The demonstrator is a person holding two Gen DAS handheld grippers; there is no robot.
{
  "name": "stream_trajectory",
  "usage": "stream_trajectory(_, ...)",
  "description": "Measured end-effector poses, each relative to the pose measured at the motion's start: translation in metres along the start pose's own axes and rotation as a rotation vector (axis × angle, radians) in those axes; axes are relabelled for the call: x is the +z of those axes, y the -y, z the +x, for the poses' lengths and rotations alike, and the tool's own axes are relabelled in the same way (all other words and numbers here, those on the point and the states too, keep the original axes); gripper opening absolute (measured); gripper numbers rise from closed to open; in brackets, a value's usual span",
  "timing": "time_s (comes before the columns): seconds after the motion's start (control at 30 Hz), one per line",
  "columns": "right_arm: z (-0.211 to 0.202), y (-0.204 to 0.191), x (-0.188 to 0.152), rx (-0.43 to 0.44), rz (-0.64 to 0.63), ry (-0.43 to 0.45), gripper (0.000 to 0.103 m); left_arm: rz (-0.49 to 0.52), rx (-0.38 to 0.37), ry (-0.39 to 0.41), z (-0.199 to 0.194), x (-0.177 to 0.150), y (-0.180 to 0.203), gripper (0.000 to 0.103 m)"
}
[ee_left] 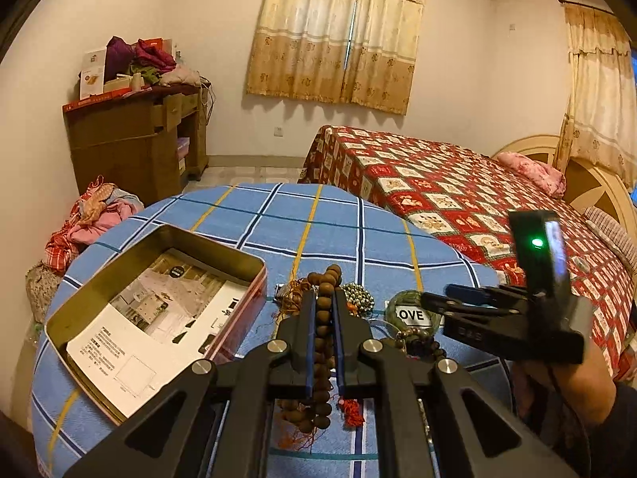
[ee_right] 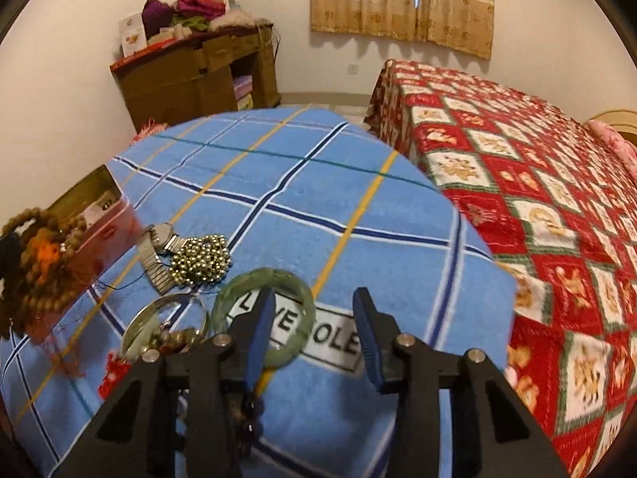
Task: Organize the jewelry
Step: 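Grasp the green jade bangle by its rim with the right tool, then drop the wooden beads into the tin with the left tool while the right drops the bangle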
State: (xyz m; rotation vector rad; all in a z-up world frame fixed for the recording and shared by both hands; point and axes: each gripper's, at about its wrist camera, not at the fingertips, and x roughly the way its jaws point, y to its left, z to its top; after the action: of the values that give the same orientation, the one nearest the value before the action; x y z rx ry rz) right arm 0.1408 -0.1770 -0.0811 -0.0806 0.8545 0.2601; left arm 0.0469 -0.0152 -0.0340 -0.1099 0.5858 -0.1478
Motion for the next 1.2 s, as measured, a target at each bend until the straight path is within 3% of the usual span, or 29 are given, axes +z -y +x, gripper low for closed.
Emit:
stream_trajectory(0.1,0.015,-0.006,-0.005,-0.002,-0.034,-0.064,0.024,0.003,-0.008,-0.009,0.002,-0.002,0.0,0.007)
stream_trajectory(0.17,0.013,-0.005,-0.007,0.001,-0.032,-0.054,0.011,-0.001,-0.013,-0.012,0.001,-0.001,-0.001,0.007)
stream_trajectory(0.4,-0.008,0.008,-0.013,0.009,0.007,-0.011,0.01,-0.002,-0.012,0.022,-0.013,0.002,-0.003,0.007)
stream_trajectory(0.7,-0.042,0.01,0.006,-0.011,0.011,0.088,0.01,0.007,0.0,0.076,-0.033,0.013,-0.005,0.007)
stream_trajectory(1.2,-0.05,-0.042,0.033,0.113,-0.083,0.134,0.01,-0.058,0.115,0.077,-0.038,0.017,-0.05,0.007)
